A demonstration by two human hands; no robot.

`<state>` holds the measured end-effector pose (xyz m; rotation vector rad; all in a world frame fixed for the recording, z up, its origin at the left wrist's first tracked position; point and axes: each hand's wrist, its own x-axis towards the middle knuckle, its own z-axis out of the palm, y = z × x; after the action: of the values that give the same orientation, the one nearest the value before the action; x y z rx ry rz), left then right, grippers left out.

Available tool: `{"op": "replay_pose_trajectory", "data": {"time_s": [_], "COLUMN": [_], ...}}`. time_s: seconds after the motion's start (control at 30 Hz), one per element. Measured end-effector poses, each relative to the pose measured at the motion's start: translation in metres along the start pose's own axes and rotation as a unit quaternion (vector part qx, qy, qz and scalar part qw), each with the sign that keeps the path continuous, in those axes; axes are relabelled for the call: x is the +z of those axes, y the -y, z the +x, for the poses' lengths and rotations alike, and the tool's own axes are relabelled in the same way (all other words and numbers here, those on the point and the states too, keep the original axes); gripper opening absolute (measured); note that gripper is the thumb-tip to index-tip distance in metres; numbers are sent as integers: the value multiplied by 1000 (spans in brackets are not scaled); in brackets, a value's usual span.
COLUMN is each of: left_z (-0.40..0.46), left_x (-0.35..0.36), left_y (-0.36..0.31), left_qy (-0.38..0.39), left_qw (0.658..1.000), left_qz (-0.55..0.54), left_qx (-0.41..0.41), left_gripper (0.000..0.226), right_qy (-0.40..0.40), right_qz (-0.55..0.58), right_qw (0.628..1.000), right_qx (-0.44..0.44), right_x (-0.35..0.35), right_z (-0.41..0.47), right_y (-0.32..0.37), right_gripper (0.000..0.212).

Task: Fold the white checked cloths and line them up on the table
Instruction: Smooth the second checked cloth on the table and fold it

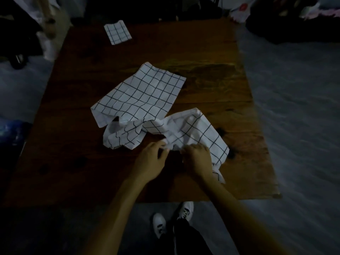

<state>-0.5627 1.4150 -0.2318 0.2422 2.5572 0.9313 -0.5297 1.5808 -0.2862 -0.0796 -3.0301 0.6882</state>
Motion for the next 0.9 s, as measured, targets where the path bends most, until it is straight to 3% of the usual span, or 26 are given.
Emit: {"op": "replay_pose_trajectory", "data": {"time_s": [0.07, 0.2, 0.5, 0.67, 0.77, 0.83, 0.9], "left_z": [-3, -16, -54, -51, -40, -35, -28], "left_x": [-6, -23, -27, -34, -45, -52, -59], "left_y": [-8, -32, -76, -95, -108, -119, -131], "left_qy": [-14, -57, 19, -130, -108, -86, -83], "left_qw": [1000, 998, 992, 970, 966, 972, 973], "left_qz": [-2, -25, -18, -7, -4, -6, 18], "left_qx": [-2, 14, 126, 204, 234, 218, 213], "left_gripper": [40, 47, 73, 39, 18, 7, 9], "right_qy": [-63, -121, -162, -167, -166, -179, -217], "right_qz": [100, 293, 480, 527, 556, 533, 492], "right_qw": [990, 928, 841, 814, 793, 804, 821], "right_qx": [76, 195, 189, 180, 185, 195, 191], "right_x": [-24, -67, -139, -157, -163, -171, -183], "right_z": [7, 9, -12, -20, -14, -9, -6], "right_y": [6, 22, 58, 64, 57, 51, 46], "right_gripper": [26, 33, 29, 30, 30, 23, 11]}}
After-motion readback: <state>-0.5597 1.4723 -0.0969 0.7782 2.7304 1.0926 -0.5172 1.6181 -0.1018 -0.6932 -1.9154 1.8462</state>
